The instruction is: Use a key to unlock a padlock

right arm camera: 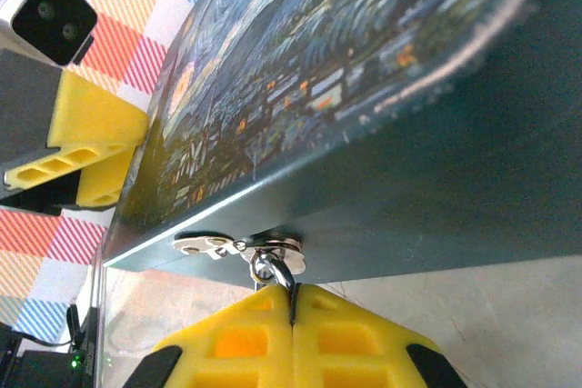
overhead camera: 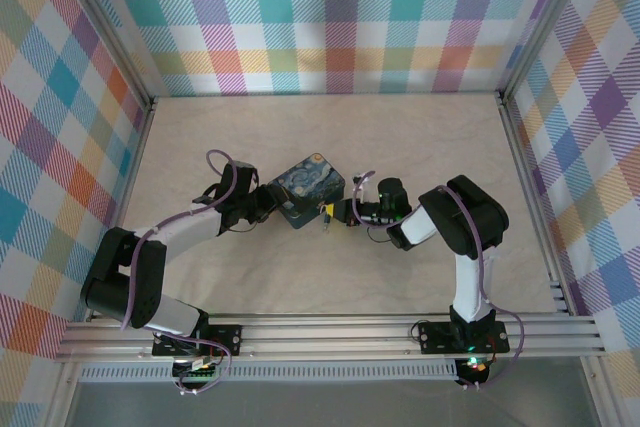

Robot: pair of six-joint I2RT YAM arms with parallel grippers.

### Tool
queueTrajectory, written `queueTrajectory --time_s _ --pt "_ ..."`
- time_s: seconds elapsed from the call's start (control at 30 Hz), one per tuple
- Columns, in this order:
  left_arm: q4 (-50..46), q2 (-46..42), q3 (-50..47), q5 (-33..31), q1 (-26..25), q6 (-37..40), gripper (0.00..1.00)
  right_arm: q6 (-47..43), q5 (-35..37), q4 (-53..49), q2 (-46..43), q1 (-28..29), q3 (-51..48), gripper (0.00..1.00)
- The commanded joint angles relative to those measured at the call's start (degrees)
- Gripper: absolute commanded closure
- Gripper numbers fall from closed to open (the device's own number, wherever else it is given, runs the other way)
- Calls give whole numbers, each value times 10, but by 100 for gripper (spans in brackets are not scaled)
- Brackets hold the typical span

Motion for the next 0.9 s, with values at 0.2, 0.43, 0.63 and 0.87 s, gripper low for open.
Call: queueTrajectory --time_s 0.2,0.43,0.63,0.87 --pt "-56 5 -15 -7 -9 11 60 77 43 101 5 -3 -8 100" --pt "-56 3 -21 -11 -10 10 60 86 64 103 5 -3 -10 100" --pt "-54 2 -21 -11 -10 9 60 90 81 107 5 -2 -10 100" --pt "-59 -8 -18 -11 -9 7 57 85 97 110 -1 -7 -18 100"
